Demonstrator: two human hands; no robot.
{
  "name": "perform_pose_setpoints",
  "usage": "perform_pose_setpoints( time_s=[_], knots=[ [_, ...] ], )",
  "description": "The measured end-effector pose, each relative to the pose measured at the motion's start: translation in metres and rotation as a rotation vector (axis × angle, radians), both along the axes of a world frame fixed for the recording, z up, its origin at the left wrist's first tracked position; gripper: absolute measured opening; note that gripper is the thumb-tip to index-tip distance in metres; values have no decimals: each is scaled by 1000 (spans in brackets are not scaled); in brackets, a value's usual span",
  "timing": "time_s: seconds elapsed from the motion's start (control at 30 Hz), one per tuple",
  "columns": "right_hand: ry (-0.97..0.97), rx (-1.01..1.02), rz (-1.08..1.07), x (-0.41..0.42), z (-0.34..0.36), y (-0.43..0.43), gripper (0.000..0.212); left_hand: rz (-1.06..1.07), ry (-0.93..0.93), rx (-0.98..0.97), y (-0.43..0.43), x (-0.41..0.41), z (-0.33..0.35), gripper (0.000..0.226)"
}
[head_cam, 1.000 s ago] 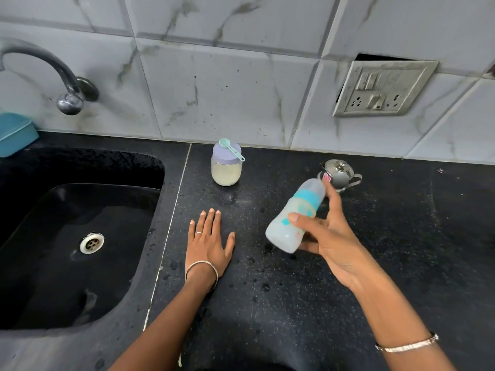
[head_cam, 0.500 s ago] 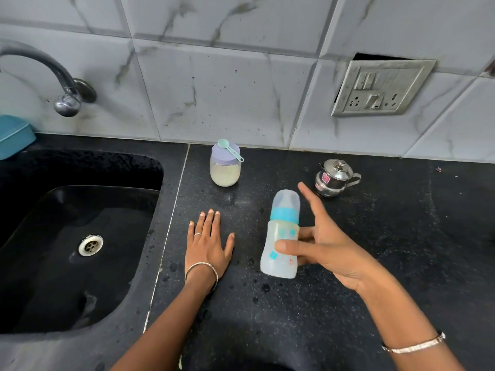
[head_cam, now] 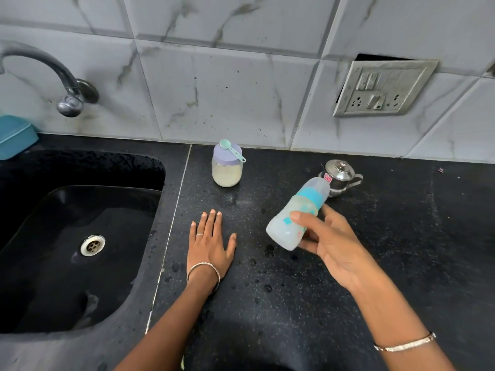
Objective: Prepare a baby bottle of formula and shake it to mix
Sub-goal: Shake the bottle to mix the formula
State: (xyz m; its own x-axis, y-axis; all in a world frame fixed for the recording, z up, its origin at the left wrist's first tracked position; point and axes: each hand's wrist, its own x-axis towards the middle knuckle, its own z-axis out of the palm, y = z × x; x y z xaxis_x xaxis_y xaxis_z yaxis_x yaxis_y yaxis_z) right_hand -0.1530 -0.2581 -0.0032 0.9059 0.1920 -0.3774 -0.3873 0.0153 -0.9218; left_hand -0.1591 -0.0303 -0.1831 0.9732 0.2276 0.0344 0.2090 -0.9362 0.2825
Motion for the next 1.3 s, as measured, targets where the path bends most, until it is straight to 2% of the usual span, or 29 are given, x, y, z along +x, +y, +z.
perform_pose_setpoints(
  time_s=[0.13,0.2,0.3,0.33,0.43,0.5,0.6,0.77,0.9,0.93,1.03,1.07,1.1,1.2,1.23,1.3],
  knots=[
    [20,-158,281,-6,4,-8,61,-2,7,7,0,0,1,81],
    [-14,-126,207,-2,2,-12,64,-1,5,10,0,0,1,80],
    [-24,50,14,3,-3,-10,61,1,-1,5,0,-1,1,80],
    [-23,61,21,2,-3,-9,59,2,-4,1,0,-1,1,80],
    [-13,-62,215,-4,2,-8,59,-1,4,2,1,0,1,79],
    [-28,-57,194,-1,3,-9,60,-2,6,5,0,0,1,78],
    [-2,100,35,4,-1,-9,56,2,0,12,1,-1,1,78],
    [44,11,193,0,3,-10,58,-1,-10,0,1,-1,0,80],
    [152,324,14,3,-2,-13,49,0,-2,6,0,0,1,79],
    [142,311,36,3,-1,-13,49,1,-2,7,0,0,1,79],
    [34,0,238,1,4,-13,59,1,3,10,1,0,1,78],
    [18,-27,249,2,6,-15,60,0,7,11,1,0,1,77],
    [11,-5,221,5,5,-17,59,-1,9,10,1,0,0,77],
    [60,232,62,10,2,-18,50,4,-9,3,0,0,0,79],
    [45,227,72,9,2,-18,50,3,-8,1,0,0,0,80],
    [-2,43,246,2,5,-15,53,3,-13,1,0,0,0,81]
  ],
)
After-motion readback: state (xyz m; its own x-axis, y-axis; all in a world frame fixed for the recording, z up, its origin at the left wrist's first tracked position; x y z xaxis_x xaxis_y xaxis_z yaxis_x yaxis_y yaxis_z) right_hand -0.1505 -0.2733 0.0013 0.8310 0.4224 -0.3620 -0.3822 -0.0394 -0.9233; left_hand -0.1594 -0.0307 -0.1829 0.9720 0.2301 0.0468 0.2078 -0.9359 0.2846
